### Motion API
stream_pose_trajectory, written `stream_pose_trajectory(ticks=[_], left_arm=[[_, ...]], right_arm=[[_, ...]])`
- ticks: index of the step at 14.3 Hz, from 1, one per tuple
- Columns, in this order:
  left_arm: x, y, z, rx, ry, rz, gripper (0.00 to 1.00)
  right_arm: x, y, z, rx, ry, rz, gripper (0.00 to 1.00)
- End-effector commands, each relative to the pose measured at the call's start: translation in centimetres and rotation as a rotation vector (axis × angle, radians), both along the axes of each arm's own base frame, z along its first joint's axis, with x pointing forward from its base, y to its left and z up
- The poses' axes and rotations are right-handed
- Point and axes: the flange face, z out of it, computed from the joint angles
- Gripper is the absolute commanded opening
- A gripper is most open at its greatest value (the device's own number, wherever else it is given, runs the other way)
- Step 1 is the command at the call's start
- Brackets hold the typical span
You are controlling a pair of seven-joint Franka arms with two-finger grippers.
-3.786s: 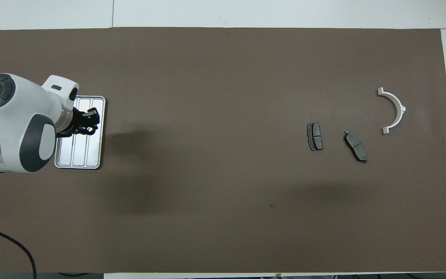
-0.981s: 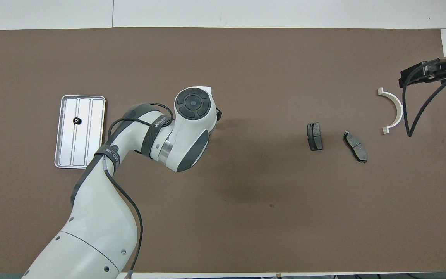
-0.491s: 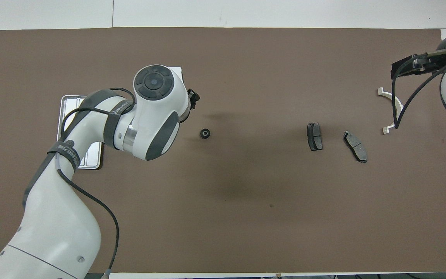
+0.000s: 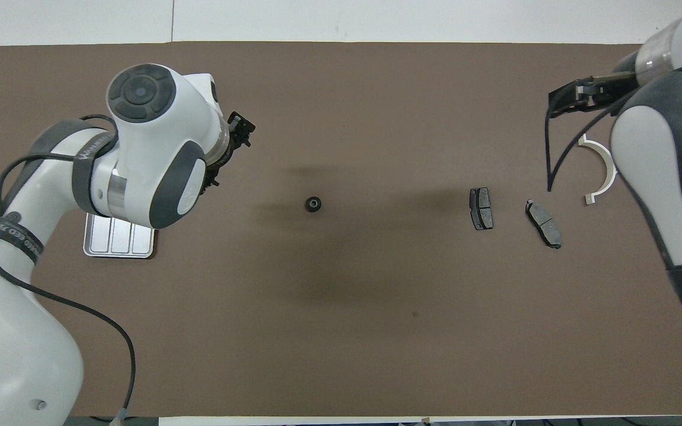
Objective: Place bearing gear from tray to pile
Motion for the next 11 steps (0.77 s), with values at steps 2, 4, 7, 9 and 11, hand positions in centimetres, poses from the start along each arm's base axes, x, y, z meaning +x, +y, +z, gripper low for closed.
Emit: stream_pose_trajectory(ticks=[2,4,7,9,11], left_arm=[[0.5,5.3,0.5,0.001,0.007,-0.022,1.0],[1.0,7.3,0.4,0.002,0.001,-0.028,1.0],[1.2,10.5,-0.2,-0.001,-0.017,0.022,1.0],[1.6,13.4,-0.7,-0.004,-0.077,0.021,1.0],[1.0,15.0,-1.6,0.008,-0.078,-0.097,0.99]], right_arm=[[2.9,5.3,-2.4,0.004,-0.005,0.058,1.0],[2.7,10.7,-4.4,0.03,0.011,0.123,1.0],[1.5,16.8,-7.0,0.052,0.042,0.147,1.0],[-0.1,20.8,-8.7,0.054,0.073,0.173,1.0],[-1.5,25.0,-11.3,0.043,0.086,0.175,1.0]])
